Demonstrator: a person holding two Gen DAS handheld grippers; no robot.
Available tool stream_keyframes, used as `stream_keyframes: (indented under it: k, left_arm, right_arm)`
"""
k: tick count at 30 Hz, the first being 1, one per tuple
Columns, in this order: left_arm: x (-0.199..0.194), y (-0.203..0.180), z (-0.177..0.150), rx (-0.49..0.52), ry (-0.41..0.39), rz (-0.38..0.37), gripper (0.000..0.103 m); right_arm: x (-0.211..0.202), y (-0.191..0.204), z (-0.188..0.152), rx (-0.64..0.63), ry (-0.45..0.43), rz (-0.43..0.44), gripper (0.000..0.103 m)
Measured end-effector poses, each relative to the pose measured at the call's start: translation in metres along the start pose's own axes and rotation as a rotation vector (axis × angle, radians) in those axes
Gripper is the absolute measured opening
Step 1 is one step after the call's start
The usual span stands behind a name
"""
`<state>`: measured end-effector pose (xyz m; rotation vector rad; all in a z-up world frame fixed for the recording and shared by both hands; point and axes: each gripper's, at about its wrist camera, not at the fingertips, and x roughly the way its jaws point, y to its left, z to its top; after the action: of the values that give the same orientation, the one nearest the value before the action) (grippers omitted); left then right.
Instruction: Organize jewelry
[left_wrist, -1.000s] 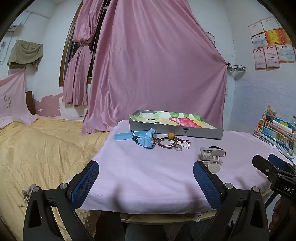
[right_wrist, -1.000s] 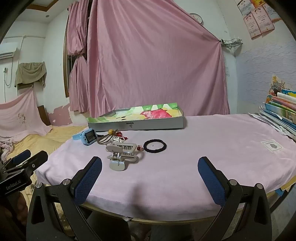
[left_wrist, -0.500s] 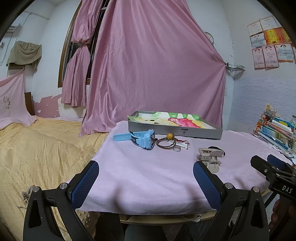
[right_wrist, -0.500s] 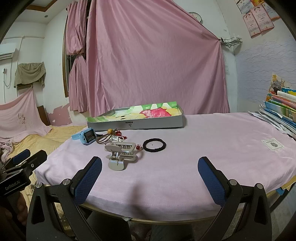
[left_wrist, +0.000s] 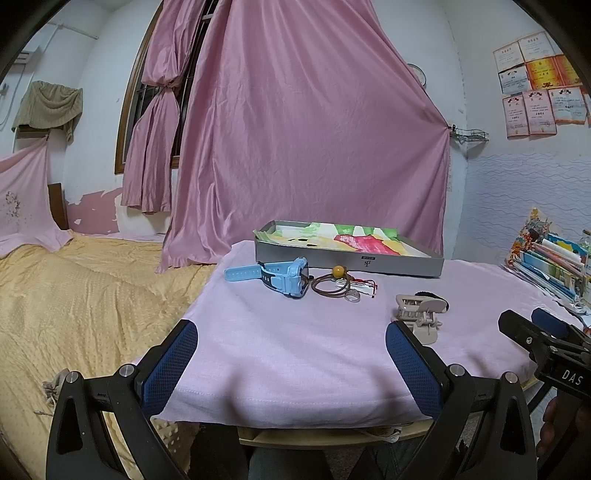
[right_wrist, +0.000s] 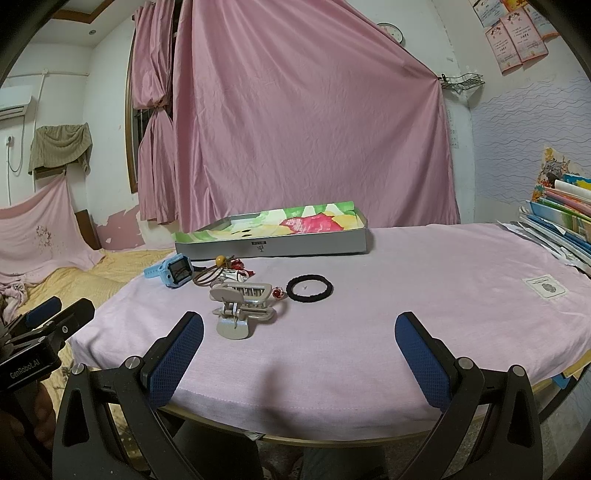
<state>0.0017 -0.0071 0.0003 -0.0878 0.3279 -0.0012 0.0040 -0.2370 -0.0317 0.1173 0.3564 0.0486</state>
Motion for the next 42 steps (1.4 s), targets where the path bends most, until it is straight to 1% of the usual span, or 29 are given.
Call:
stream_keyframes:
  k: [42]
  left_arm:
    - [0.0003,0.0007,-0.0008,-0.001,0.001,0.000,0.102]
  right_arm:
    - [0.0035,-0.0006,-0.0009,0.003,0.009,0.001,0.102]
